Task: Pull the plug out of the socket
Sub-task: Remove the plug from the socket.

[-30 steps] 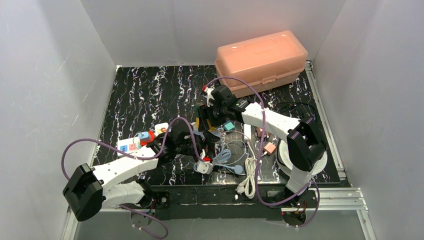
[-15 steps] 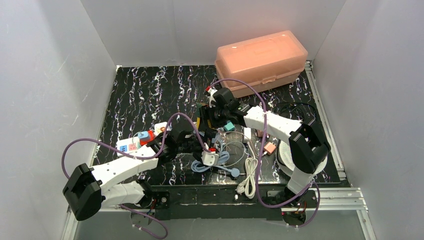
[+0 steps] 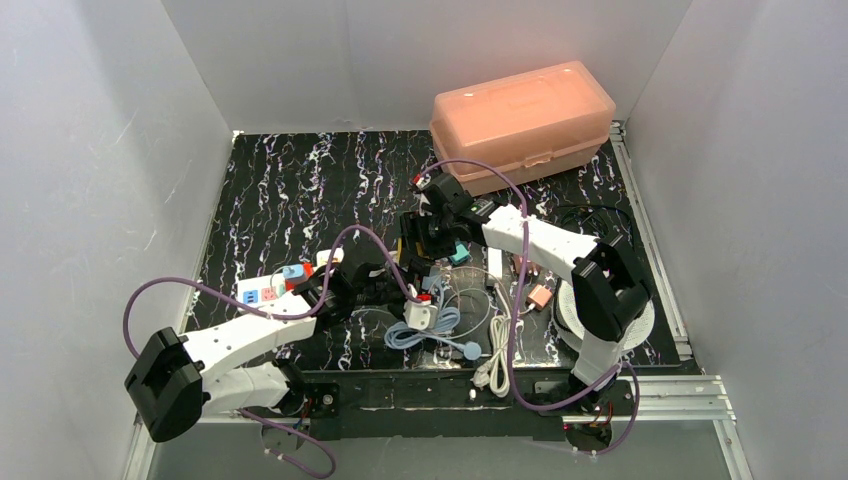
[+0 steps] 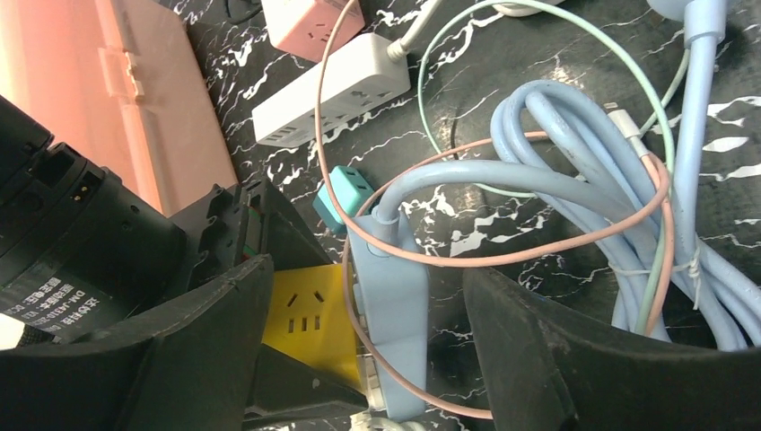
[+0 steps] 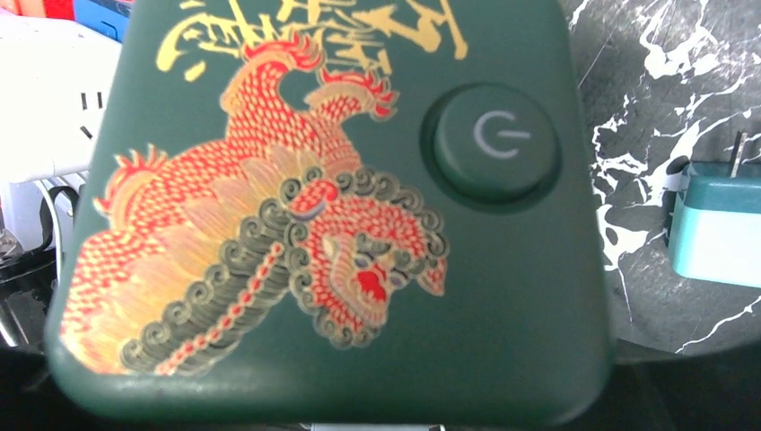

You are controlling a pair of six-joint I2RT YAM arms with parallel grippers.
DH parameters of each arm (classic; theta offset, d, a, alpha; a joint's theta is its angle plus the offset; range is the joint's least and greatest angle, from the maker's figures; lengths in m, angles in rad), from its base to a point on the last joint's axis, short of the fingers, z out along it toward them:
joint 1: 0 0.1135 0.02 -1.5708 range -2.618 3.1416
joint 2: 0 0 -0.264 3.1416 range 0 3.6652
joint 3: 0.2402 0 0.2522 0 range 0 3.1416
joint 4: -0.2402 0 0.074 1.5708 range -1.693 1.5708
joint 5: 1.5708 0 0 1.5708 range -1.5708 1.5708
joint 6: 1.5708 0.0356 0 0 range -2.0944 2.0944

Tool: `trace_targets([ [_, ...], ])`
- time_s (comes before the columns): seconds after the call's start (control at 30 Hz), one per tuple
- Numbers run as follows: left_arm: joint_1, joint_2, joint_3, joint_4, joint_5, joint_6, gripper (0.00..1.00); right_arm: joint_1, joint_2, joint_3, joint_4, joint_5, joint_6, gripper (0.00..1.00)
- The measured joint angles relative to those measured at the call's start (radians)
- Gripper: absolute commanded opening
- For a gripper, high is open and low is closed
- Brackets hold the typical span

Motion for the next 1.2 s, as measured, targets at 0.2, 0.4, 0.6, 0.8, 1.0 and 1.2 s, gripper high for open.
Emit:
trace_targets([
  [0.2, 0.000, -0.011, -0.012, -0.004, 0.014, -0.012, 0.84, 0.000, 0.012, 0.019, -0.046, -0.006, 0.016, 0.01],
  [0.4, 0.000, -0.003, -0.008, -0.005, 0.017, -0.015, 0.95, -0.001, 0.018, 0.040, -0.087, 0.013, 0.019, 0.01],
  [0.6, 0.000, -0.042, 0.004, -0.100, 0.032, 0.021, 0.98, 0.008, 0.026, 0.068, -0.131, 0.023, 0.023, 0.01],
  [0.8, 0.009, -0.075, 0.005, -0.261, 0.031, 0.096, 0.98, 0.008, 0.087, 0.208, -0.262, 0.058, 0.039, 0.01],
  [1.0, 0.011, -0.037, 0.031, -0.303, -0.002, 0.146, 0.98, 0.032, 0.093, 0.251, -0.350, 0.143, 0.046, 0.01],
  [1.2, 0.011, -0.015, 0.029, -0.245, -0.069, 0.146, 0.98, 0.050, 0.111, 0.303, -0.387, 0.182, 0.047, 0.01],
])
